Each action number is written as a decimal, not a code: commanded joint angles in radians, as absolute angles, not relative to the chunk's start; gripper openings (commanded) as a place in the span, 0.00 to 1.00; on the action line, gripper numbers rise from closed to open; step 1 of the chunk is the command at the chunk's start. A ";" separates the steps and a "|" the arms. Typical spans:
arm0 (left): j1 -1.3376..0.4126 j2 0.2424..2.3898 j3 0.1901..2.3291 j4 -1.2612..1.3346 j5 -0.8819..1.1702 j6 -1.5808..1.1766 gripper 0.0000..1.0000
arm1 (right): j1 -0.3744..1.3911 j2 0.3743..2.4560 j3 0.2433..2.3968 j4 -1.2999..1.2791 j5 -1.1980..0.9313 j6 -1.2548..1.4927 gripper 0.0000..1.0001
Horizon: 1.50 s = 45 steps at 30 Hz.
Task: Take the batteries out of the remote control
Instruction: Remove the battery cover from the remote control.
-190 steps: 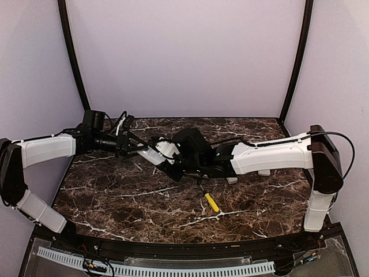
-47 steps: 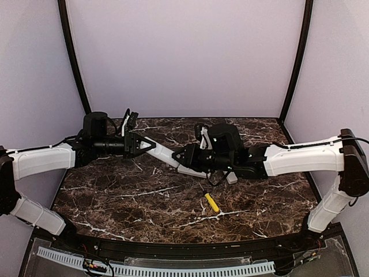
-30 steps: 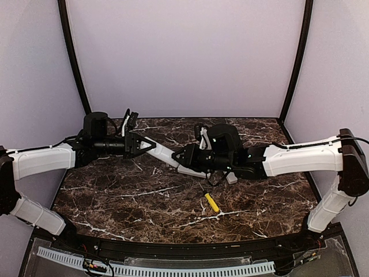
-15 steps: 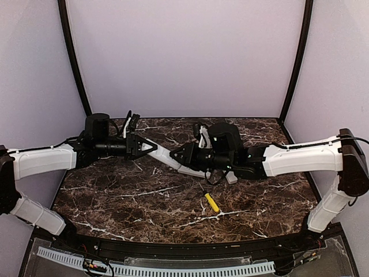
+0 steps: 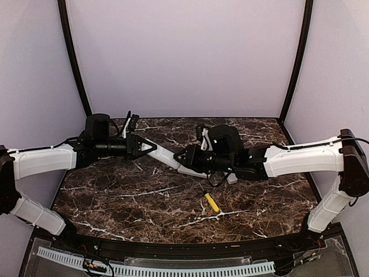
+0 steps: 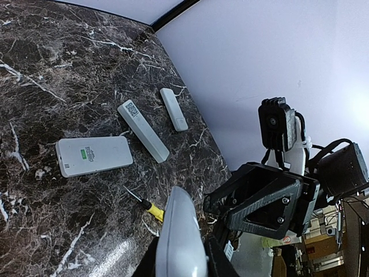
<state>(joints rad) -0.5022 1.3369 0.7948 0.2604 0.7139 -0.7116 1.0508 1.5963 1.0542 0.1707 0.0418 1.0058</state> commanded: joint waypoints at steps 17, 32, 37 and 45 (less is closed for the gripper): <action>-0.506 1.326 0.780 0.284 0.739 -0.711 0.00 | 1.046 1.624 1.073 0.175 0.033 1.006 0.31; -0.506 1.333 0.778 0.299 0.754 -0.723 0.00 | 1.046 1.643 1.089 0.178 0.017 1.000 0.31; -0.507 1.334 0.776 0.299 0.755 -0.722 0.00 | 1.046 1.644 1.093 0.184 0.014 0.996 0.31; -0.508 1.337 0.775 0.299 0.753 -0.723 0.00 | 1.045 1.639 1.081 0.228 0.005 0.988 0.30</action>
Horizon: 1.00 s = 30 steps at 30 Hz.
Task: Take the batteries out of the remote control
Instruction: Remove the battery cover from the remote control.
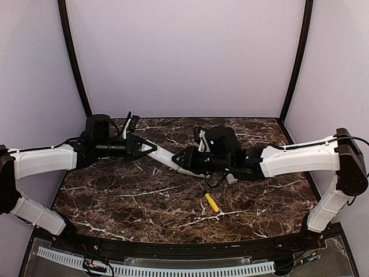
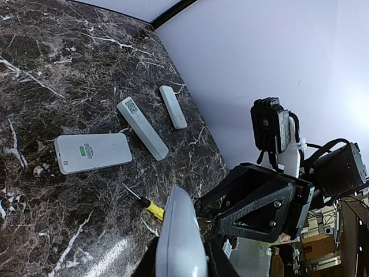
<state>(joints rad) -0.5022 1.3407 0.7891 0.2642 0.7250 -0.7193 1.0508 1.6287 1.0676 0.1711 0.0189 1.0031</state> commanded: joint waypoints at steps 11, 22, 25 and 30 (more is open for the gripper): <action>-0.508 1.346 0.775 0.285 0.735 -0.720 0.00 | 1.046 1.620 1.067 0.280 -0.012 0.963 0.30; -0.508 1.332 0.788 0.252 0.716 -0.685 0.00 | 1.045 1.588 1.037 0.158 0.059 0.959 0.32; -0.508 1.329 0.790 0.252 0.716 -0.677 0.00 | 1.045 1.596 1.042 0.152 0.057 0.961 0.34; -0.508 1.293 0.849 0.048 0.629 -0.557 0.00 | 1.036 1.577 1.028 0.056 0.110 0.946 0.44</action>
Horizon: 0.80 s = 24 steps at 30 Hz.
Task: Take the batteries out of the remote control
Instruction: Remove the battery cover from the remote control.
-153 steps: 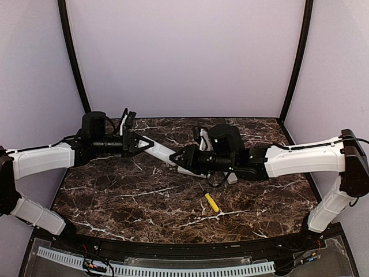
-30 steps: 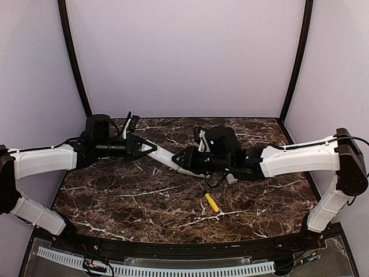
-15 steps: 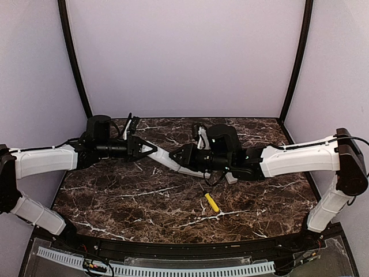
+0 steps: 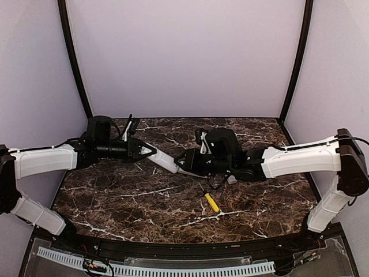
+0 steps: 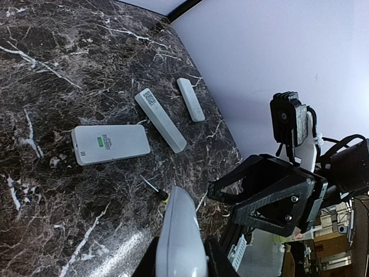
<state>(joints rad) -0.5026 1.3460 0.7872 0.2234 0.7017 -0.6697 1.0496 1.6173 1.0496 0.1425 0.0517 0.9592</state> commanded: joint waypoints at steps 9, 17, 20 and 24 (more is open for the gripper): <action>-0.598 1.310 0.997 -0.336 0.269 -0.215 0.00 | 1.018 1.453 0.901 -0.078 0.203 0.919 0.56; -0.727 1.329 1.042 -0.418 -0.015 -0.146 0.00 | 1.018 1.504 0.895 0.047 0.139 0.891 0.57; -0.728 1.326 1.048 -0.409 -0.005 -0.129 0.00 | 1.017 1.511 0.896 0.060 0.131 0.890 0.57; -0.743 1.370 1.075 -0.440 -0.024 -0.109 0.00 | 1.018 1.511 0.889 0.070 0.127 0.897 0.57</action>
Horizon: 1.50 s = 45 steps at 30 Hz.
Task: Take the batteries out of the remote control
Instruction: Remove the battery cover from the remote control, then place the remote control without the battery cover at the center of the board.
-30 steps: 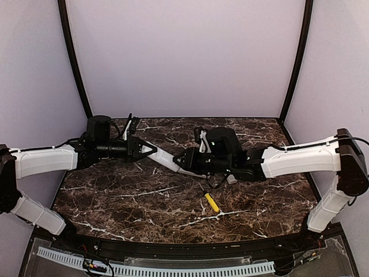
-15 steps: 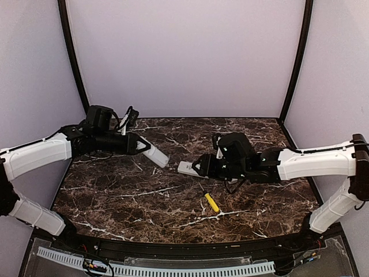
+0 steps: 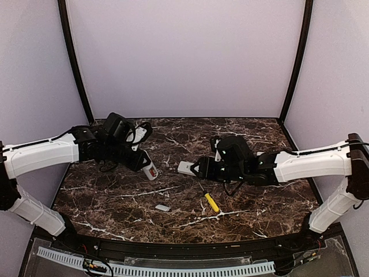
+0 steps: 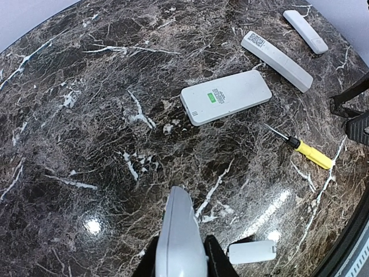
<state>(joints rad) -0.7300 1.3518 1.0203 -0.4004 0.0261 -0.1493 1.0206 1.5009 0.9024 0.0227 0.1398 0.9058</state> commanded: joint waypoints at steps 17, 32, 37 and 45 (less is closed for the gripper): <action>-0.494 1.458 1.064 -0.322 0.806 -0.206 0.01 | 1.013 1.428 0.902 -0.094 0.118 0.685 0.63; -0.636 1.753 1.215 -0.475 0.985 -0.113 0.06 | 0.893 1.414 0.786 -0.004 -0.051 0.673 0.65; -0.664 1.852 1.280 -0.556 0.990 -0.064 0.08 | 0.891 1.419 0.761 0.043 -0.074 0.690 0.65; -0.670 1.918 1.289 -0.580 0.887 -0.045 0.18 | 0.891 1.435 0.733 0.052 -0.075 0.701 0.65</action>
<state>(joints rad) -0.6659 1.9194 1.2682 -0.5304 0.9241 -0.0772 0.8974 1.4338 0.7498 0.0170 -0.0673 0.6926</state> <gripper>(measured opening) 0.204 0.646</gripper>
